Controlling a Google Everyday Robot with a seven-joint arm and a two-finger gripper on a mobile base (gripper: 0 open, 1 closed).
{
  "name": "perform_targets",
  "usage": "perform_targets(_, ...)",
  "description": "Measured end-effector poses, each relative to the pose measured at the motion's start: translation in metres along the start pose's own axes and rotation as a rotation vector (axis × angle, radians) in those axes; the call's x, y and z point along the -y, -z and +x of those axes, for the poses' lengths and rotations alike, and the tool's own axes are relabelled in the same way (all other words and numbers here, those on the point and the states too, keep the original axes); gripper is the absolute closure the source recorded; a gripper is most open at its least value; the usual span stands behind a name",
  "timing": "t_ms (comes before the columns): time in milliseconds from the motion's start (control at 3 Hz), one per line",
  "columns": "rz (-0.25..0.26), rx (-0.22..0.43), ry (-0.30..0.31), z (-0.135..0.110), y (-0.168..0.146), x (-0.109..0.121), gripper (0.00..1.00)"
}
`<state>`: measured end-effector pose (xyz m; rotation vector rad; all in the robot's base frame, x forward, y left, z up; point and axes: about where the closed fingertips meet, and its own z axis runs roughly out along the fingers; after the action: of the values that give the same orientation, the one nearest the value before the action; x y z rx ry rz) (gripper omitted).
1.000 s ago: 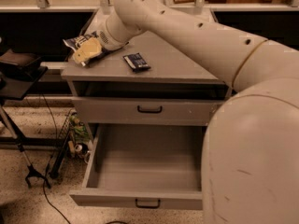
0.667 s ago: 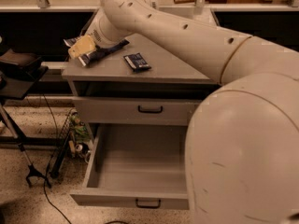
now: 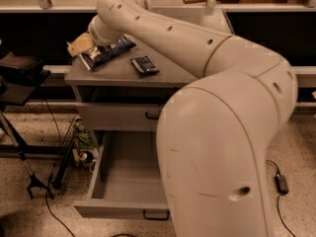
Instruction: Place blue chip bag into middle drawer
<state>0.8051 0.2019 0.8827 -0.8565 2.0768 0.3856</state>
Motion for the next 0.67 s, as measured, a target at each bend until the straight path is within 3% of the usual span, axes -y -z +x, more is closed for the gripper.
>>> perform_targets(667,0.070,-0.066,0.065,-0.009,-0.053,0.025,0.00)
